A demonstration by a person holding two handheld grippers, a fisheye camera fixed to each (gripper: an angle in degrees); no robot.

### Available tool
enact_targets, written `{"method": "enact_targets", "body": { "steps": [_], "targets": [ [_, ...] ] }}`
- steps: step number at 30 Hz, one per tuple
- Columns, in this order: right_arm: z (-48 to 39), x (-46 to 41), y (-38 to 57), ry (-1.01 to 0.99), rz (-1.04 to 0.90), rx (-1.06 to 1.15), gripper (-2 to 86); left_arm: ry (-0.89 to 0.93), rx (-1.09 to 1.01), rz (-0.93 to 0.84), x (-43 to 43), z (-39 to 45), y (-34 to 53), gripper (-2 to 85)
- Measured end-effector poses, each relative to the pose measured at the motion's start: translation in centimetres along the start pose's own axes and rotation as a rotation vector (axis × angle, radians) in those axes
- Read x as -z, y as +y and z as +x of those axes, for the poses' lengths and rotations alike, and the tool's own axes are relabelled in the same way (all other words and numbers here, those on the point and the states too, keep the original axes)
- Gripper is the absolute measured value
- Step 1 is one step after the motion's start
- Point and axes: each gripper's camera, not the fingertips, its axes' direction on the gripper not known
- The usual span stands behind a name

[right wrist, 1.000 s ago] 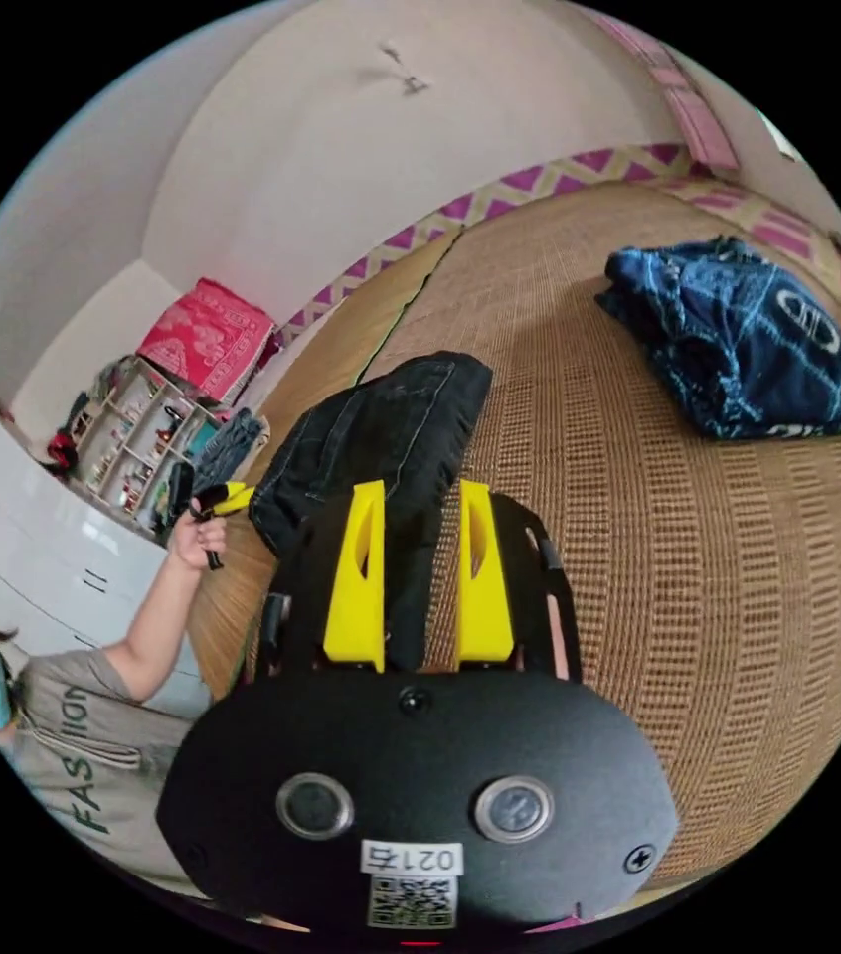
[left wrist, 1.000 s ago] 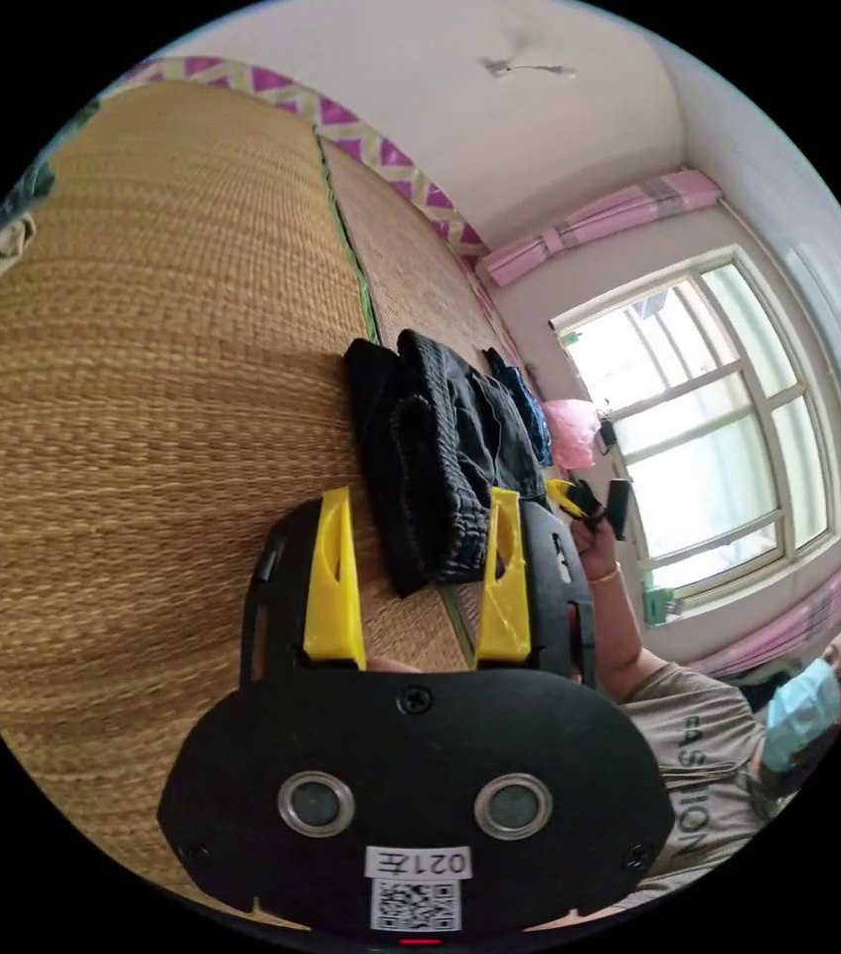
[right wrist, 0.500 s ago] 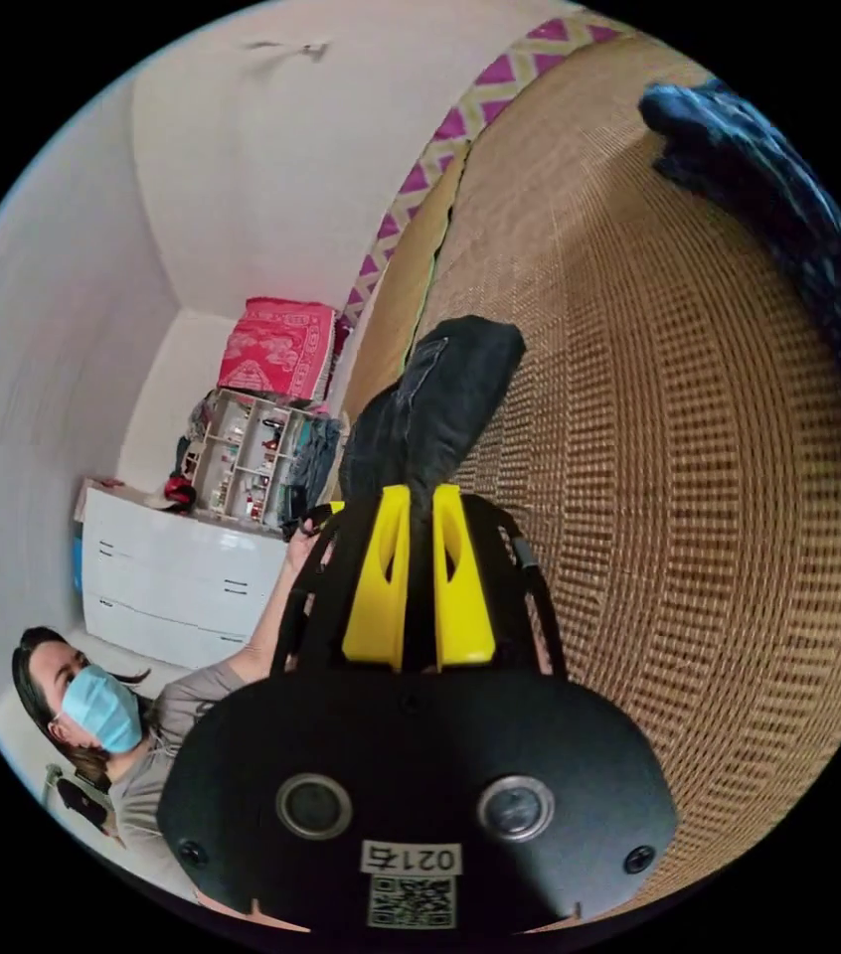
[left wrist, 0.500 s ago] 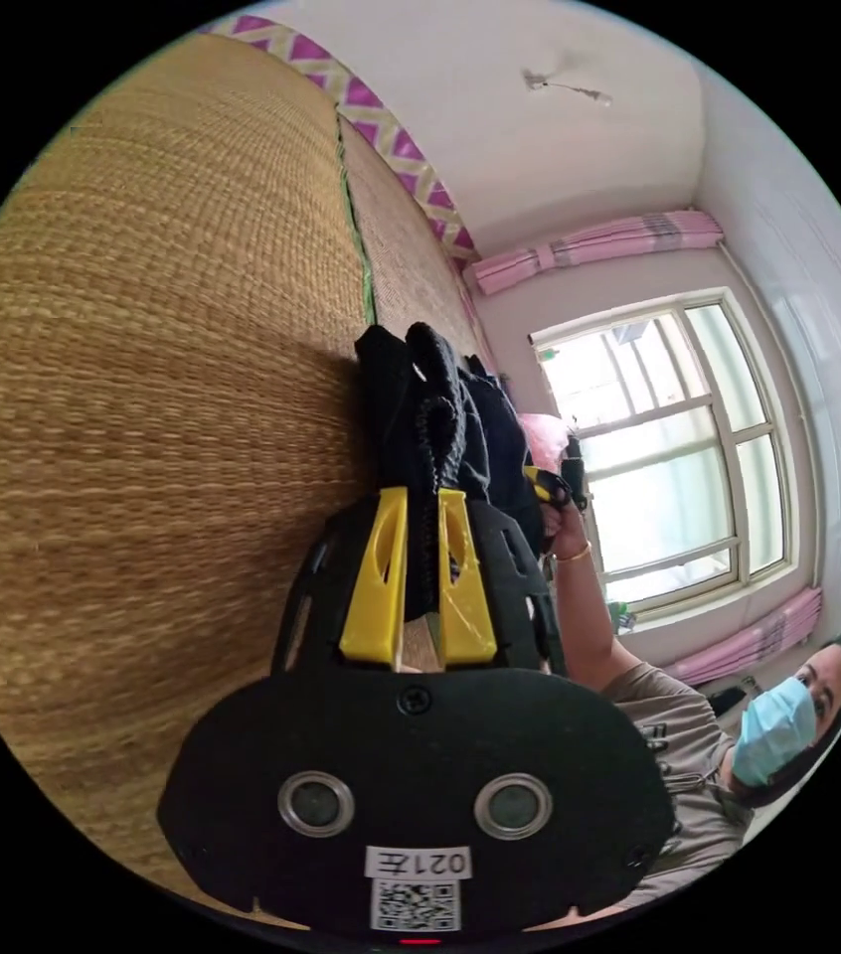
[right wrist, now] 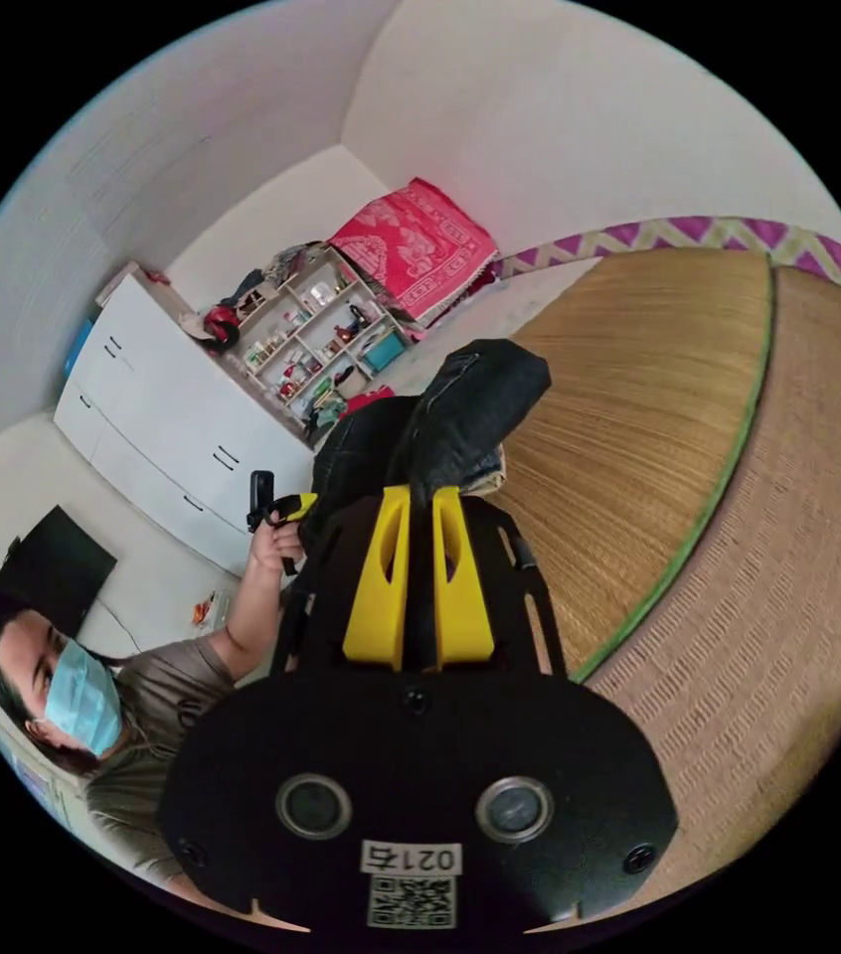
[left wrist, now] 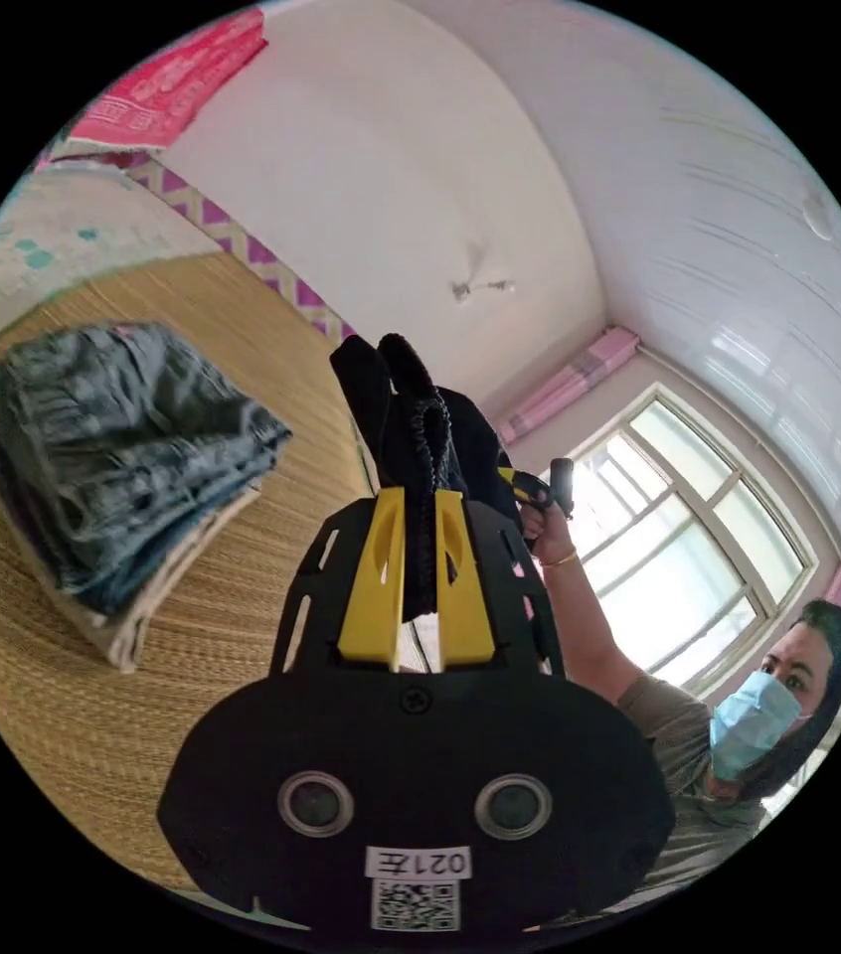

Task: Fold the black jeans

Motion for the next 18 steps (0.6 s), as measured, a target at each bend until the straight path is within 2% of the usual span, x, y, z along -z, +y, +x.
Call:
{"method": "enact_targets", "body": {
  "steps": [4,7,9,10,11,14,16,18],
  "targets": [
    [-5.3,-10.4,-11.7,0.036,-0.010,0.101,4.7,-0.044,0.137,0.201,8.3,-6.0,-3.0,5.2],
    [-7.7,-17.1,-17.7,0.128,0.060,0.070,6.7,-0.064,0.340,0.331,10.9,-15.8,-1.1,6.1],
    [-8.5,-21.2,-18.6,0.218,0.035,0.053,6.5,0.044,0.542,0.352,11.8,-24.2,3.8,4.3],
    [-8.7,-22.0,-18.4,0.233,0.020,0.058,6.3,0.102,0.540,0.370,12.0,-25.2,5.0,3.0],
    [-8.6,-22.9,-17.5,0.256,-0.012,0.061,5.3,0.182,0.494,0.385,12.3,-25.4,6.7,1.2],
    [-7.3,-21.7,-13.0,0.287,-0.055,0.058,1.9,0.115,0.355,0.303,11.9,-20.0,8.8,-0.5],
    [-5.7,-19.0,-9.2,0.294,-0.052,0.021,0.6,0.166,0.278,0.244,9.9,-16.1,10.0,-0.8],
    [-3.5,-14.3,-3.5,0.277,-0.071,-0.026,-0.1,0.104,0.162,0.147,5.6,-9.1,12.2,-0.9]
  ]
}}
